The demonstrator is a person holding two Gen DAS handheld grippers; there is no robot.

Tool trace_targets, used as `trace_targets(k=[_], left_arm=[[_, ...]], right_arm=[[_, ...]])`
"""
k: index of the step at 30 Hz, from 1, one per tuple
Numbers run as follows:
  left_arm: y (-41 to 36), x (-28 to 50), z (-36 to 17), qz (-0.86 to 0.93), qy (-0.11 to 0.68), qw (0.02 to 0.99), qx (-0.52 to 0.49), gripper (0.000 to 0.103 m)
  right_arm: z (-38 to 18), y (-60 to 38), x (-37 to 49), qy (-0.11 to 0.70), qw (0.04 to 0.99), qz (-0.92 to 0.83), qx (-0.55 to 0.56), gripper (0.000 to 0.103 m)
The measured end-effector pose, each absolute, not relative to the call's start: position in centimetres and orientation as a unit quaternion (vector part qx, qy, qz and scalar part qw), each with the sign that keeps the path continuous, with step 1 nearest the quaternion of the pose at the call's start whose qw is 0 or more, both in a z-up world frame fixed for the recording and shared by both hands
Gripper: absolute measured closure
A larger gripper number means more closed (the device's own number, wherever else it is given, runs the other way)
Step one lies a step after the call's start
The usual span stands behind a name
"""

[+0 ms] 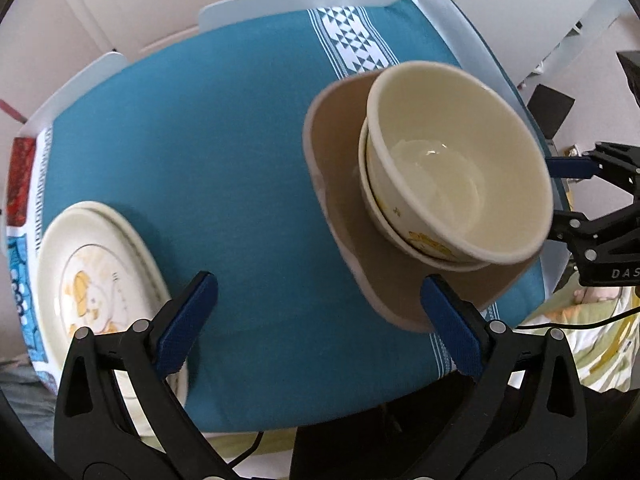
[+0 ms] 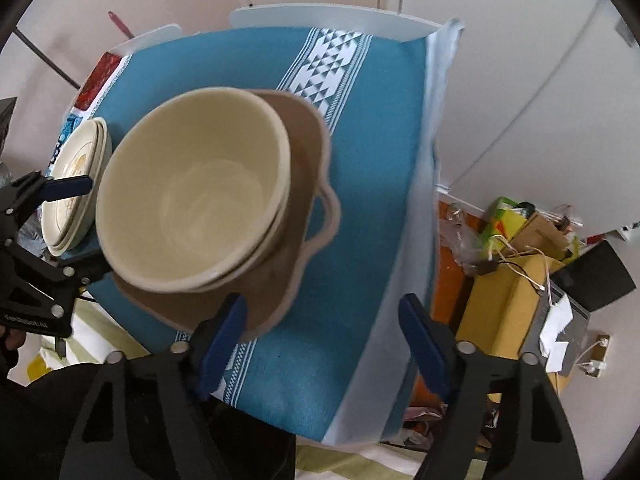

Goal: Organize plates and bowls
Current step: 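Grasp the basin rim holding the nested bowls with the right gripper, then lift the basin with bowls and carry it over the plate stack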

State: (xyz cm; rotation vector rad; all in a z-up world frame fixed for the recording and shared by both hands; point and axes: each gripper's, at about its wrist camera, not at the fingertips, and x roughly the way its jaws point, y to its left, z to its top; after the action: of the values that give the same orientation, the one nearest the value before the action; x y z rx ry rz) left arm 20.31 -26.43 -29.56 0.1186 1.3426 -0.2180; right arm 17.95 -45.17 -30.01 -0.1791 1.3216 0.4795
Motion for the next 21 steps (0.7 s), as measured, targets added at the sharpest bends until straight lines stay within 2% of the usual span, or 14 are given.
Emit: trace_targets(k=[1,3,7,9,10,12,16,21], left_arm=[[-26.6,20.5,-30.1,-0.101,0.621,0.775,0.055,0.006],[-26.7,20.7,-30.9,-0.101,0.624,0.773,0.055,0.02],[-26.8,21.1,-31.8,-0.113,0.622,0.774,0.04,0.037],[-27.2,21.2,-32.2,-0.126,0.621,0.772,0.039,0.057],[-27.5,21.2,-32.5,-0.13,0.622,0.771,0.042,0.06],[-28.0,21.2,-32.8,-0.135,0.619,0.772,0.04,0.077],[-28.6,21.1,-32.8,-0.144,0.607,0.78,0.042,0.09],[-28.8,20.6,-32.6,-0.145,0.597,0.788,0.044,0.091]], right_arm=[[-30.3,-44.9,18.2,0.607,0.758,0.223,-0.087,0.04],[-30.7,-44.4,18.4,0.607,0.755,0.231,-0.093,0.049],[-31.4,-43.9,18.5,0.598,0.757,0.243,-0.1,0.059],[-31.6,-43.8,18.6,0.592,0.76,0.253,-0.093,0.069],[-31.8,-43.6,18.6,0.59,0.761,0.254,-0.096,0.069],[-32.3,-43.3,18.6,0.587,0.76,0.261,-0.094,0.074],[-32.4,-43.5,18.8,0.575,0.768,0.273,-0.075,0.083],[-32.7,-43.7,18.2,0.568,0.769,0.285,-0.07,0.091]])
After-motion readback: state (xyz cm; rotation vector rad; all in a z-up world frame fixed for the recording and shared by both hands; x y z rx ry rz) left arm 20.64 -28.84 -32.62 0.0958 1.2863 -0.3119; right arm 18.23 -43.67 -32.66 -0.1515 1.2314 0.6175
